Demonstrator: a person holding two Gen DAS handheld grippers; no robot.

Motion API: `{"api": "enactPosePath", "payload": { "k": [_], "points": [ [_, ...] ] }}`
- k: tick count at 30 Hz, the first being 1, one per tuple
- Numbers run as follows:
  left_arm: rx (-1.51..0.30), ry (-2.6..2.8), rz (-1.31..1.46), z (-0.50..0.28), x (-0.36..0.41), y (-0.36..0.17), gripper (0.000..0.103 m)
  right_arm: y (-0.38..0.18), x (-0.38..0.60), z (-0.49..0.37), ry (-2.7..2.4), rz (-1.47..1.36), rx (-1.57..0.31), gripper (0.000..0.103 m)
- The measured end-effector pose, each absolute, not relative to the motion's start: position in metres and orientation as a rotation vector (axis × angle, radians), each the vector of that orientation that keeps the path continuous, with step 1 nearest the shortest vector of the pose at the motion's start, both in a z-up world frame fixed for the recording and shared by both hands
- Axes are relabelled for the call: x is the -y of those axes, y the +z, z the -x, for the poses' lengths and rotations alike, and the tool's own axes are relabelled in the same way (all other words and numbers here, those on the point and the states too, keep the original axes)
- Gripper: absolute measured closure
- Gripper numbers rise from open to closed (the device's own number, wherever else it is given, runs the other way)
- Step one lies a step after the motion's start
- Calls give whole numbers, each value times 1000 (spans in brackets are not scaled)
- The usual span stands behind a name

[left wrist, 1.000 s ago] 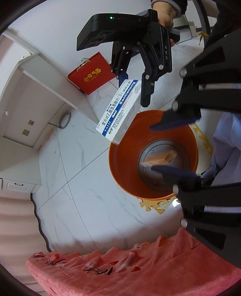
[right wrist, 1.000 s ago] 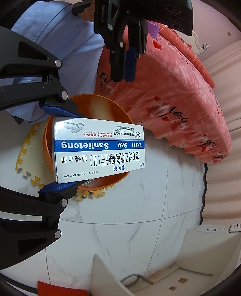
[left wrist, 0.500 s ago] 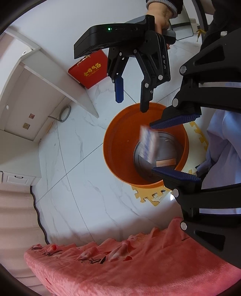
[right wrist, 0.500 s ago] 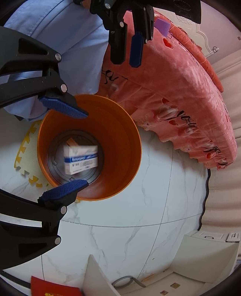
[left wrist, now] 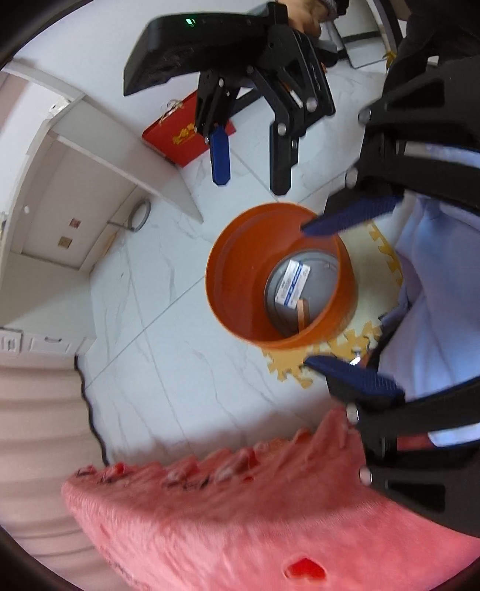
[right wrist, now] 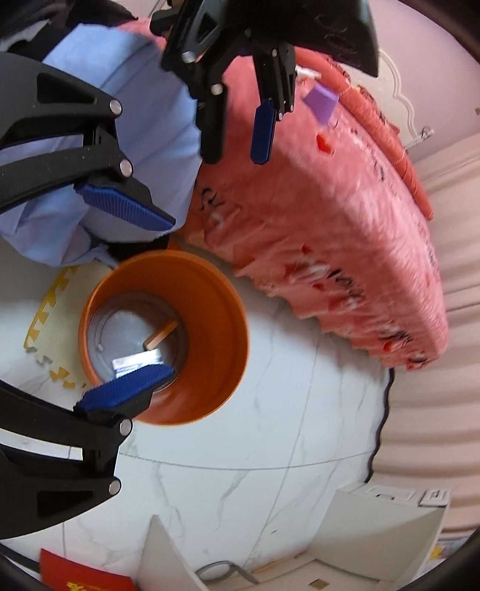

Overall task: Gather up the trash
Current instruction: 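Move both grippers back over the bed toward the remaining items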

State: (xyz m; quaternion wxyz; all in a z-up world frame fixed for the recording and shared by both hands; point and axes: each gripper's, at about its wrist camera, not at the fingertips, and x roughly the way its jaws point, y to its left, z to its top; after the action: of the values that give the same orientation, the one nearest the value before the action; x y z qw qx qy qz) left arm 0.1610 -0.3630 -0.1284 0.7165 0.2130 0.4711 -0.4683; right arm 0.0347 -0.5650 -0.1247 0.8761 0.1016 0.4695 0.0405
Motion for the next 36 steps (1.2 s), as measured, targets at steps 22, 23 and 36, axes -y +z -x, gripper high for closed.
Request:
{"api": "enactPosePath", "payload": {
  "k": [22,23,36],
  "points": [
    [-940,-659,-266,-103,177,-54,23,-33,369,-42,497,-49,-844,15],
    [-946,-643,-249,-101,169,-54,23,-31,359,-43,515,-39,-841,15],
    [-952,-361,-77,-70,28,-54,23,-19,225,-50,762,74,-838,15]
  ]
}}
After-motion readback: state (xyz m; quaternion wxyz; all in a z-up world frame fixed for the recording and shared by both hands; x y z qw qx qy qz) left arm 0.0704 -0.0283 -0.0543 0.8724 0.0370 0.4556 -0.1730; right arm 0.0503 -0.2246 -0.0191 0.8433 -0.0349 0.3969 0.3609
